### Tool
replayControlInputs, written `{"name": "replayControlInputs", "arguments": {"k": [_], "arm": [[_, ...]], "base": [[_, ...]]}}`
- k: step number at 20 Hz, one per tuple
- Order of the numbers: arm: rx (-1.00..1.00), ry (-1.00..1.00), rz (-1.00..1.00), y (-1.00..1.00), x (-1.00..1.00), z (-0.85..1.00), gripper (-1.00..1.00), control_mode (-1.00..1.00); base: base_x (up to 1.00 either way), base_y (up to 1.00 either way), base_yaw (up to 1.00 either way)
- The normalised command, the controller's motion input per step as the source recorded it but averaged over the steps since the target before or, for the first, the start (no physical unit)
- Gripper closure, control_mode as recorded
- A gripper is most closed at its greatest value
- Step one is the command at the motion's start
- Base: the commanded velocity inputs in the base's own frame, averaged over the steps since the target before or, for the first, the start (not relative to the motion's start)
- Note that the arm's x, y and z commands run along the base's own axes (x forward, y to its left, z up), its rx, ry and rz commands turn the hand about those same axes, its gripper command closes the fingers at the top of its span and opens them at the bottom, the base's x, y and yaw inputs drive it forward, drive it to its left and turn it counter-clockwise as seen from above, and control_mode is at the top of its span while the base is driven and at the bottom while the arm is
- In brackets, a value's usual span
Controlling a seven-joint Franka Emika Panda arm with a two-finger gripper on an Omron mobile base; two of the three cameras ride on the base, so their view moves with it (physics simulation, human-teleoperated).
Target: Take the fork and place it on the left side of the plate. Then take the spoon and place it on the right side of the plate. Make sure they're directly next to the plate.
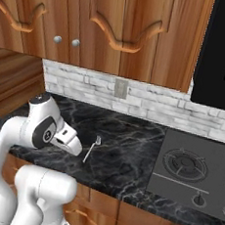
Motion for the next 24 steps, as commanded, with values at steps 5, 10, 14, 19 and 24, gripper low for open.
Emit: {"name": "replayControlInputs", "arguments": {"k": [5, 10, 14, 19, 24], "arm": [[0.0, 0.0, 0.0, -0.03, 0.46, -0.41, -1.0, -1.0], [0.0, 0.0, 0.0, -0.01, 0.59, -0.29, -1.0, -1.0], [0.0, 0.02, 0.01, -0.07, 0.63, -0.12, -1.0, -1.0], [0.0, 0.04, 0.01, -0.11, 0.55, -0.13, -1.0, -1.0], [-0.02, 0.1, 0.01, -0.04, 0.5, -0.35, -1.0, -1.0]], "base": [[0.0, 0.0, 0.0], [0.0, 0.0, 0.0], [0.0, 0.0, 0.0], [0.0, 0.0, 0.0], [0.0, 0.0, 0.0]]}}
